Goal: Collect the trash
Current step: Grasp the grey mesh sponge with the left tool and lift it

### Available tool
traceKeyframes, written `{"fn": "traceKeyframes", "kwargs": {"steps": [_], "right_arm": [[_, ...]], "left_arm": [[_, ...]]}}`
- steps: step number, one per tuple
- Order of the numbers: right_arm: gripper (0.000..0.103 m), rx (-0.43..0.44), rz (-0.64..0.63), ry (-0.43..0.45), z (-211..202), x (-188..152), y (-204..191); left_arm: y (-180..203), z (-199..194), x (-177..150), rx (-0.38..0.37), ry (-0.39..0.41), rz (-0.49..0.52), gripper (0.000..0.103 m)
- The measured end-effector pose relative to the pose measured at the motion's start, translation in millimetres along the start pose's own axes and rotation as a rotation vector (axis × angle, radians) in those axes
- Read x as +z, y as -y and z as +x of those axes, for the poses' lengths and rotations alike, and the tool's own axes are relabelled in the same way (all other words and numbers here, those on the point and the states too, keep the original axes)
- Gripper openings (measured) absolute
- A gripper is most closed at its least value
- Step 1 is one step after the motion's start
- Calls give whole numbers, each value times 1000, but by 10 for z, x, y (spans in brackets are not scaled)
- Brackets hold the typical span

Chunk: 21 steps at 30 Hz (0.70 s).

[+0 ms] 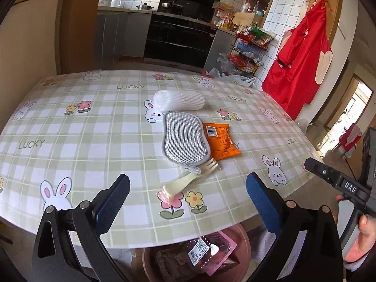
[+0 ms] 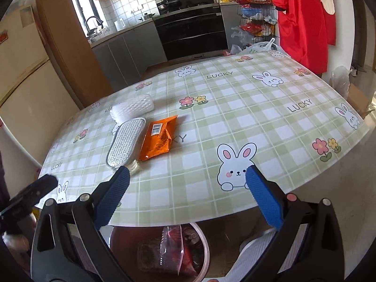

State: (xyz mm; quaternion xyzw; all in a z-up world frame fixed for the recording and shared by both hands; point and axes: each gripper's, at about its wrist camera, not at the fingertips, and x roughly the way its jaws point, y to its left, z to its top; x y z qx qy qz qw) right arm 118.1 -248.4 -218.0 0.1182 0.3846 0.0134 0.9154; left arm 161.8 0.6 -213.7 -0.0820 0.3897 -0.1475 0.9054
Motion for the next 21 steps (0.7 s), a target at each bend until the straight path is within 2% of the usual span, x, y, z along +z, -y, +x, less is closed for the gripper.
{"fn": "traceKeyframes", "kwargs": {"steps": [5,8,10,14,21], "right_arm": [[97,-13,16,-21,212,74,107],[97,-17,22,-36,341,114,180],[97,-27,18,-41,411,137,214],[97,-15,19,-67,549,184,288],[97,-23,-11,-112,761,265,363]], "left_arm": [[-45,609,327,5,-103,-60,97],[-73,1042,503,-4,-205,-98,97],[-101,1271,586,-12,-245,-126,97],[-21,1643,683,30,-292,-74,97],[96,2010,726,112,-348,16,97]]}}
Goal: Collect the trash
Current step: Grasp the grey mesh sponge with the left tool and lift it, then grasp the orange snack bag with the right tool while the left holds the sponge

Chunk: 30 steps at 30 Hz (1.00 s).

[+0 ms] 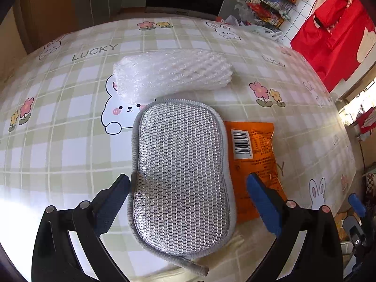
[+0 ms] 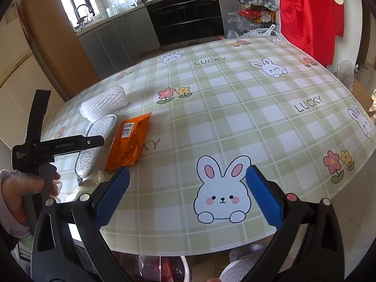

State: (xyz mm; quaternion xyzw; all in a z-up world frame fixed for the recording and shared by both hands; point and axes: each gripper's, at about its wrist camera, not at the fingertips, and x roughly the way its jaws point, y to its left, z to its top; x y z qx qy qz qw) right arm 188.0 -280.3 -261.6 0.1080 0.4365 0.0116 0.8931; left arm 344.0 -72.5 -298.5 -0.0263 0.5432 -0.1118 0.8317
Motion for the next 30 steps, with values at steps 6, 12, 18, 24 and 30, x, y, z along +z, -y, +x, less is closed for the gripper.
{"fn": "traceKeyframes", "kwargs": {"steps": [6,12,18,24,30], "right_arm": [[97,49,26,-77,185,47,15],[97,48,0,-130,352,68,-108],[97,45,-103,-173,559,187,-422],[97,82,-189,-177,819,384,-897],[97,23,-249,-211,1182,495,-1268]], "left_arm": [[-108,33,5,7,3,-2,86],[-298,-257,-82,-68,75,-27,83],[-527,-738,-286,-126,184,-58,83],[-753,-1079,-557,-130,278,-147,84],[-996,-1263,-905,-106,328,-235,84]]}}
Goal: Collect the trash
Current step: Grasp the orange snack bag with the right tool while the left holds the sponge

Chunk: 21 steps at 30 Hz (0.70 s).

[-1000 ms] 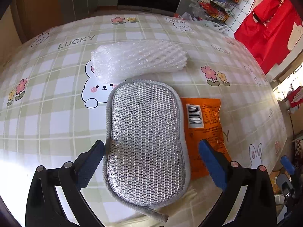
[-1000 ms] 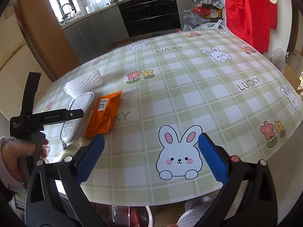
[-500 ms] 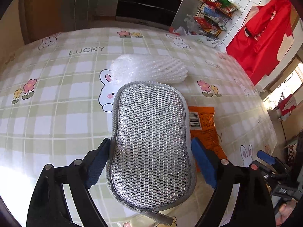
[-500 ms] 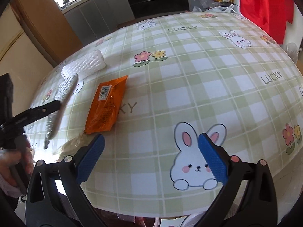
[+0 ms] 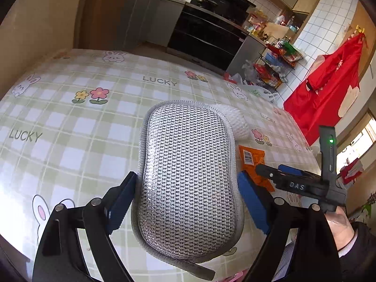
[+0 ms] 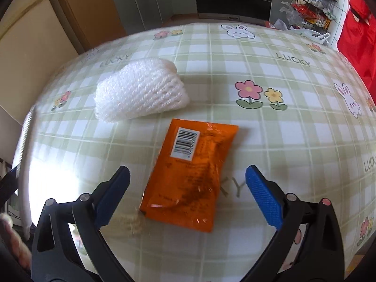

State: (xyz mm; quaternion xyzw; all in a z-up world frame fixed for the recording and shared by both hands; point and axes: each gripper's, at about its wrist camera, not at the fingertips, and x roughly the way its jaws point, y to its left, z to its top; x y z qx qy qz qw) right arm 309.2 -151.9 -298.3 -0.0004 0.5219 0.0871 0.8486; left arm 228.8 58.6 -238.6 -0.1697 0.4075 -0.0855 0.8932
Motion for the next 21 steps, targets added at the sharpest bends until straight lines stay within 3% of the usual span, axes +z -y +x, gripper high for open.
{"fn": "traceKeyframes", "kwargs": {"steps": [3,12,14,16,21], "right_arm": [[97,-71,-12,-26,155,59,-74],[93,-114,8,-83,352,23,-97],[89,-114,10,-82,332,19,-85],[74,-103,5,-73,294,9,-84],[60,-104,-32,-35,129,-39,-123]], "left_arm": [[-149,-143,-91,16,20,-36,84],[-323,-411,-306,-3,67,-89,84],[-316,-429,-347,-11,70,-92,84],[-310,-452,-389,-19,69,-93,84],[-343,-503,-435,-23,77,-101,84]]}}
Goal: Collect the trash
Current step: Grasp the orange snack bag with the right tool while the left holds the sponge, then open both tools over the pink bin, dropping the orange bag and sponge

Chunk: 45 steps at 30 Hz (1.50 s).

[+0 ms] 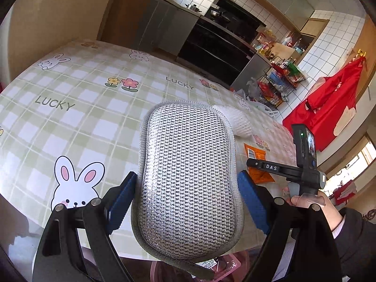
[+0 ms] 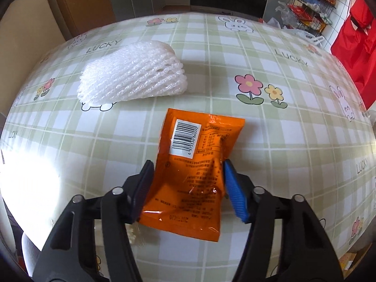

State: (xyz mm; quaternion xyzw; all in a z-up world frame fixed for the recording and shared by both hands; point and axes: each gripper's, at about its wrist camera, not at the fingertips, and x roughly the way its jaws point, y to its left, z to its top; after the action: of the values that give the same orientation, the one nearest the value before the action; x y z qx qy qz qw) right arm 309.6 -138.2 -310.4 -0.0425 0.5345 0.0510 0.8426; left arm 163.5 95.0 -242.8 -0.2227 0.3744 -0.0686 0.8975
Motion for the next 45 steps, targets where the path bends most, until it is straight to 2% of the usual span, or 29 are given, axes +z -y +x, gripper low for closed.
{"fn": "traceKeyframes", "kwargs": {"steps": [3,10,17,24,34,41,45], "right_arm": [[55,20,22,22,-98,-28,41],[55,75,92,106,-436,-136,194],[55,47,125,235,-839,-200,338],[55,89,148,274,-1138,-294,410],[55,208,83,375,-1891,-848,169],[55,298,53,371,-2232,-1321,26],[55,322,32,345,-2317,-1514,-3]], "left_arm": [[-1,-48,-5,0,8,3,84],[31,-184,1,5,31,17,84],[76,-353,-14,11,57,32,84],[163,-549,-51,6,78,47,84],[310,-951,-75,-2,137,78,84],[389,-1200,-152,-14,157,99,84],[432,-1341,-221,-17,174,113,84]]}}
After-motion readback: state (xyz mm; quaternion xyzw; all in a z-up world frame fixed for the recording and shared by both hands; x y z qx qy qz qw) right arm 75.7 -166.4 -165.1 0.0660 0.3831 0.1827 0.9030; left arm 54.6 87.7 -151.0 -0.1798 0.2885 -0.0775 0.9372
